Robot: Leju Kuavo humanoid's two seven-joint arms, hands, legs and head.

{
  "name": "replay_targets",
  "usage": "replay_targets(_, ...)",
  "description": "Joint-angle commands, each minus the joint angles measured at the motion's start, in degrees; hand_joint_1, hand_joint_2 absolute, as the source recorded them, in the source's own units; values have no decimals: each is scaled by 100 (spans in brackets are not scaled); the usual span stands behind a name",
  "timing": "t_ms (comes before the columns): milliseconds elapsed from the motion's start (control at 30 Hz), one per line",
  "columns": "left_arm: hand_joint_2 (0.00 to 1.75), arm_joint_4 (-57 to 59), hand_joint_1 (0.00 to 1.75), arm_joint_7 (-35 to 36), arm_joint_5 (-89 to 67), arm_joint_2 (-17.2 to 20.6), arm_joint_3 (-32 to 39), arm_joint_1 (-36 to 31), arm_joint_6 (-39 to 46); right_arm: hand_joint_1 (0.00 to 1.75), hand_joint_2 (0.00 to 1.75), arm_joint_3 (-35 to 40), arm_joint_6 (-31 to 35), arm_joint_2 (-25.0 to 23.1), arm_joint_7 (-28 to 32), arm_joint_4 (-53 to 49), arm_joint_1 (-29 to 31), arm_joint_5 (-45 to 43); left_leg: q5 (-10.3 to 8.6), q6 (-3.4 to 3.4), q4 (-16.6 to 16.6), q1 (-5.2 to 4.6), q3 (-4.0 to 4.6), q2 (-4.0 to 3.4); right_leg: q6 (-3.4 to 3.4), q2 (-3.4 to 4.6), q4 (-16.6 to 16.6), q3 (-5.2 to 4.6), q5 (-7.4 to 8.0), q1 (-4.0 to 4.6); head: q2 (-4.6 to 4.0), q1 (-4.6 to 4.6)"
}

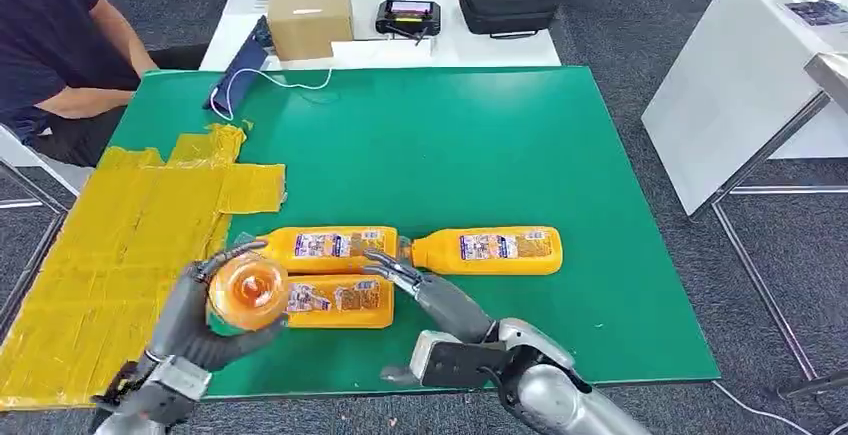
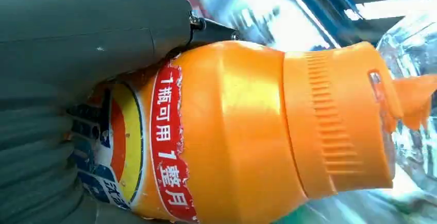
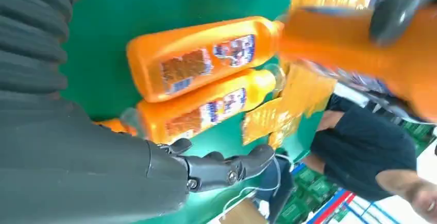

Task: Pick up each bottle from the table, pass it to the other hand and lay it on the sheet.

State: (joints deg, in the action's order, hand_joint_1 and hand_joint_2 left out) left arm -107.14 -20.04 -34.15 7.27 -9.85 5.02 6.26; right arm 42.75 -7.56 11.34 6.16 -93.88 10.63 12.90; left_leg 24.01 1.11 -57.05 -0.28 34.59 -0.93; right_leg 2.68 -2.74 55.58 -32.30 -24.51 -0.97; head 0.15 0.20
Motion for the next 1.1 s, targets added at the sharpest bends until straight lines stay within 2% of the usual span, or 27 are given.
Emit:
replay_targets(33, 175, 685, 175, 1052, -1765, 530, 774, -907, 775, 0, 175, -399, -63, 106, -19, -225, -352, 140, 2, -9, -2, 7, -11, 17, -11, 9, 0, 17, -5, 4, 0, 0)
replay_targets(167, 175, 873, 175, 1338, -2562, 587, 763, -964, 997, 0, 175, -342, -94, 88, -14, -186, -343, 167, 2, -9, 2, 7, -15, 12, -12, 14, -4, 18, -3, 5, 0, 0)
replay_targets(300, 175, 1869, 175, 1695, -3241, 851, 537, -1629, 813, 0, 175, -186, -169, 15, -5, 54, 23, 106, 2, -13, 0, 9, -21, 18, -16, 16, -3, 26, -7, 5, 0, -2)
replay_targets(367, 175, 2000, 175, 1683, -3248, 857, 524, -1709, 829, 0, 175, -173, -176, 1, -2, 70, 43, 99, -5, -8, 4, 2, -11, 13, -9, 5, -1, 13, 0, 0, 0, 0)
replay_targets(500, 175, 2525, 175, 1871, -3583, 1032, 346, -2027, 639, 0, 175, 80, -264, -57, -18, 120, 143, 137, 7, -25, -2, 21, -36, 14, -30, 42, -2, 40, -7, 15, 0, -2)
replay_targets(567, 175, 3132, 175, 1869, -3684, 1101, 116, -2448, 480, 0, 175, 292, -307, -91, 6, 219, 307, 140, 2, -21, -3, 15, -24, 20, -21, 23, 1, 30, -8, 11, 0, 0)
replay_targets(600, 175, 3247, 175, 1862, -3666, 1094, 92, -2523, 476, 0, 175, 323, -312, -106, 2, 242, 339, 143, -8, -14, 2, 7, -10, 22, -11, 2, -1, 17, -2, 5, 0, 2)
replay_targets(700, 175, 3309, 175, 1863, -3678, 1092, 79, -2567, 469, 0, 175, 334, -311, -114, -8, 255, 354, 143, -10, -18, 2, 9, -17, 15, -14, 13, -2, 20, -2, 6, 0, 0)
replay_targets(833, 175, 4653, 175, 1935, -3763, 1102, -373, -3453, 131, 0, 175, 592, -425, -219, 5, 459, 676, 106, -10, -18, -3, 11, -11, 21, -11, 7, 2, 20, -3, 7, 0, 0)
replay_targets(900, 175, 5572, 175, 1872, -3653, 1042, -548, -4001, -181, 0, 175, 684, -471, -302, -39, 576, 808, 80, -13, -22, -3, 13, -16, 36, -17, 0, 5, 29, -5, 8, 0, 2)
replay_targets(967, 175, 6138, 175, 1678, -3546, 1025, -637, -4239, -165, 0, 175, 729, -479, -348, -62, 650, 865, 61, -20, -18, -2, 12, -8, 35, -15, -5, 5, 20, 0, 8, 0, 0)
replay_targets(1033, 175, 6349, 175, 1503, -3374, 1070, -669, -4242, -205, 0, 175, 750, -474, -347, -89, 678, 888, 44, -19, -19, 4, 9, -15, 20, -12, 6, 0, 21, 3, 5, 0, 2)
replay_targets(1067, 175, 6506, 175, 1279, -3087, 1126, -697, -4286, -543, 0, 175, 771, -471, -339, -112, 710, 930, 29, -19, -25, 0, 13, -18, 19, -16, 16, 1, 25, 2, 8, 0, 0)
replay_targets(1100, 175, 6549, 168, 1099, -2885, 1215, -721, -4310, -735, 0, 175, 776, -468, -334, -118, 727, 963, 25, -18, -19, 4, 6, -13, 9, -10, 16, 2, 16, 5, 3, 0, 0)
